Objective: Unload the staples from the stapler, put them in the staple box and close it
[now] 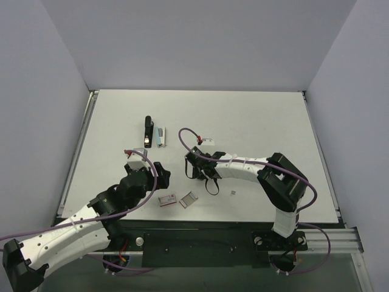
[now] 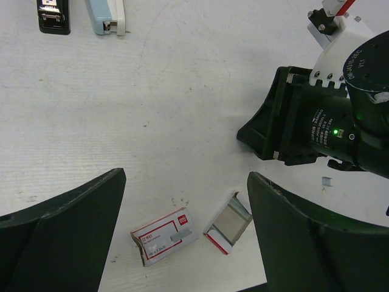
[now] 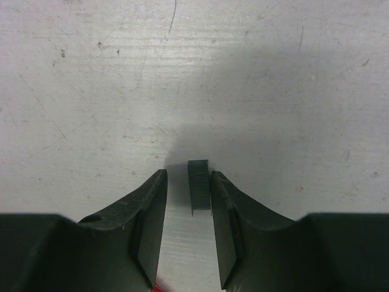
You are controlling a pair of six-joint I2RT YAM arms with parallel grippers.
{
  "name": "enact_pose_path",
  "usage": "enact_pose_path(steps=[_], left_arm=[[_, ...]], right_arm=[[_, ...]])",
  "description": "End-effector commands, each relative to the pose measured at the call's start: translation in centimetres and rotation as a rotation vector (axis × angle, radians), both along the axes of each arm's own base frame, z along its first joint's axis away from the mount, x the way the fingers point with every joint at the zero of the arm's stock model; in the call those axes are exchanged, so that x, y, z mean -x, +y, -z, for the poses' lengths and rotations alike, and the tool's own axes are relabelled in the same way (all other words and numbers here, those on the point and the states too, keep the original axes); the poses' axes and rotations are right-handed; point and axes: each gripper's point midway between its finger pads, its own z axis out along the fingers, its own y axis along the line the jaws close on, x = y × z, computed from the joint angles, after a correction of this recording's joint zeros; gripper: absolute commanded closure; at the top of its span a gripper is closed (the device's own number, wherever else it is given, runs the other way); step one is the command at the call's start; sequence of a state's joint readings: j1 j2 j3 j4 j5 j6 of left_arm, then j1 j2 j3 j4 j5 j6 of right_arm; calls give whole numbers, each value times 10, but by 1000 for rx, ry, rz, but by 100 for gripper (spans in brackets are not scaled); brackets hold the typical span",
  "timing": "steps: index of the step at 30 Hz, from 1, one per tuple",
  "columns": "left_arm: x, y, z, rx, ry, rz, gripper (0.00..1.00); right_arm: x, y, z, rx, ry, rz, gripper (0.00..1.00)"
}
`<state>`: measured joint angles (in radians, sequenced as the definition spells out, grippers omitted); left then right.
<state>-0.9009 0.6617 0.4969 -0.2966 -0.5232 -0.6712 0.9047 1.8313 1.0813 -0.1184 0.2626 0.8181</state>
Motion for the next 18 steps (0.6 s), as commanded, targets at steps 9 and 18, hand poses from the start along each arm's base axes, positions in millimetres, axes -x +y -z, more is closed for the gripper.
enact_pose_path(steps=[9,18], left_arm=[[-1,1,-12,25,-33,-1,8],[0,1,-14,29,-35,-1,8]], right_arm=[[5,-8,4,72,15,21,82],[6,-1,-14,85,-34,-20,93]])
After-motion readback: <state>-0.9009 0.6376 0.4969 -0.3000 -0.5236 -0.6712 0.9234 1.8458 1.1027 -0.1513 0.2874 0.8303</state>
